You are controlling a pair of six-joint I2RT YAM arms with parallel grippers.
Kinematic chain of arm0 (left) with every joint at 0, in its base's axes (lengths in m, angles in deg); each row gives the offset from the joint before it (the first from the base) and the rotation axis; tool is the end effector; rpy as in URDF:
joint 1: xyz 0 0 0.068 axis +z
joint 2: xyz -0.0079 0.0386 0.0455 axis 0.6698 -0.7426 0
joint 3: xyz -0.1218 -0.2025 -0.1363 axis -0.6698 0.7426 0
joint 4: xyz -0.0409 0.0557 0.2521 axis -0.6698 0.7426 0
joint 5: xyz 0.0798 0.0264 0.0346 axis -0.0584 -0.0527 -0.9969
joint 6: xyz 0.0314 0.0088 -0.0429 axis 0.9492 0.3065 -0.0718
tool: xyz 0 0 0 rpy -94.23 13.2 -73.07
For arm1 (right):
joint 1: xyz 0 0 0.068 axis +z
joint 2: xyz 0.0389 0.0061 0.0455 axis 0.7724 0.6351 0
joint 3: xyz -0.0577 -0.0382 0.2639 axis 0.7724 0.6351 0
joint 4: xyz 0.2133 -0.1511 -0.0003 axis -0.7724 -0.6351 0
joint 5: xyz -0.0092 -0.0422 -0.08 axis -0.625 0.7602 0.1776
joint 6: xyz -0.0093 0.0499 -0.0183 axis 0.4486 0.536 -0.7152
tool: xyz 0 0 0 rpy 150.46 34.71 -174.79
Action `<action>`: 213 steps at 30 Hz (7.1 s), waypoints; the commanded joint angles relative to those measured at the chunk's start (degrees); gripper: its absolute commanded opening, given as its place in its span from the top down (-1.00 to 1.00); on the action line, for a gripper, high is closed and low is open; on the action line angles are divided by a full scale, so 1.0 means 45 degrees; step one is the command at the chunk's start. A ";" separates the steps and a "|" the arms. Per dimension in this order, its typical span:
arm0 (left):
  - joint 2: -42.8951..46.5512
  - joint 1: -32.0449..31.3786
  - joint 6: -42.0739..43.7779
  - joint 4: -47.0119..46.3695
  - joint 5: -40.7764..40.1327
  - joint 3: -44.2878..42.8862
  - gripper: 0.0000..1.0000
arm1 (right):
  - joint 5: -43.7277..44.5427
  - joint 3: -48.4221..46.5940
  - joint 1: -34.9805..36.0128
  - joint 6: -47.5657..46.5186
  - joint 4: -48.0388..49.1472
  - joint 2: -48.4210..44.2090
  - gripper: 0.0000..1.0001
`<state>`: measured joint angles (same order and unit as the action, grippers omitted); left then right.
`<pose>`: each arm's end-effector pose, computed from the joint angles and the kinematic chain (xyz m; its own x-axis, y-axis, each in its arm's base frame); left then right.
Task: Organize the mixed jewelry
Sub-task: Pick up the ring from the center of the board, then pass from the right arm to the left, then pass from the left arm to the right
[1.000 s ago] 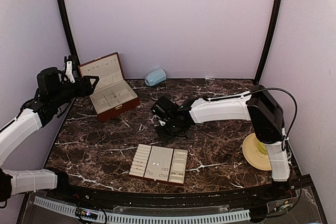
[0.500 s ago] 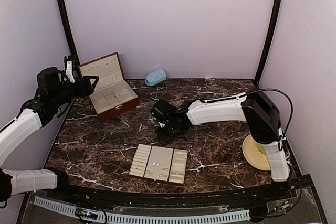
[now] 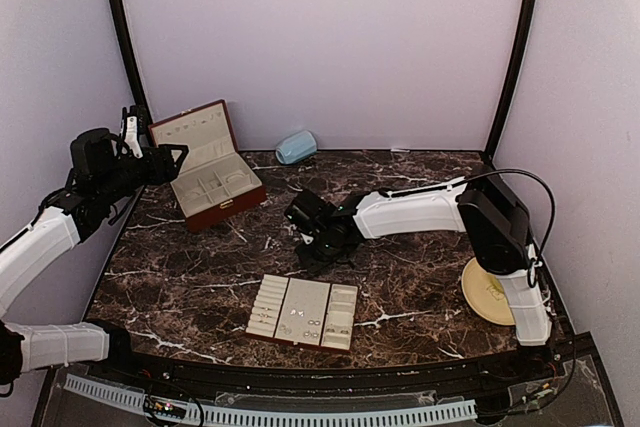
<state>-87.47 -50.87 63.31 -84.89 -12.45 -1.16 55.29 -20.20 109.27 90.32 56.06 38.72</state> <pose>0.2303 -0.0429 0.3315 -0.1701 -0.1731 -0.9701 0.3208 0.9211 -0.2206 0.2497 0.3965 0.1468 -0.7134 -0.4971 -0.4939 -0.5687 0.8225 -0.0064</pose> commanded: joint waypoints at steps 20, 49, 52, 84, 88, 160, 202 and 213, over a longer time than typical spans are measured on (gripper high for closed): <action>-0.0648 -0.0156 0.0407 -0.2634 0.4719 0.0614 -0.49 | -0.7653 0.3911 -0.2027 0.0838 0.5395 -0.4106 1.00; -0.2893 -0.8608 0.8567 -0.2968 0.4137 0.1412 -0.20 | -1.6210 0.3709 -0.2363 -0.1844 0.3224 -0.6451 1.00; -0.3192 -0.9017 0.9005 -0.2971 0.3437 0.1226 -0.12 | -1.6308 0.3618 -0.2321 -0.1916 0.3115 -0.6336 1.00; -0.4053 -0.9581 0.8382 -0.4734 0.3603 0.1269 0.50 | -1.6660 0.3338 -0.2048 -0.2232 0.2722 -0.5489 1.00; -0.4053 -0.9622 0.8380 -0.4609 0.3611 0.1249 0.57 | -1.6527 0.3392 -0.2048 -0.2247 0.2721 -0.5524 1.00; -0.5959 -0.7187 0.5178 0.0674 0.9571 -0.1852 0.97 | -0.9756 0.4062 -0.0837 -0.2592 0.3384 -0.7687 0.41; -0.6059 -0.7184 0.4898 0.0772 0.8910 -0.1880 0.37 | -0.9222 0.3995 -0.0463 -0.2934 0.3150 -0.7582 1.00; -0.2811 -0.6968 0.4414 -0.1443 0.4387 -0.0059 -0.56 | -0.7531 0.5695 -0.0564 -0.2250 0.5638 -0.8591 1.00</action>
<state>-108.41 -83.04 85.10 -85.26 20.08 -4.35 18.26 2.99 106.78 78.43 74.05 2.20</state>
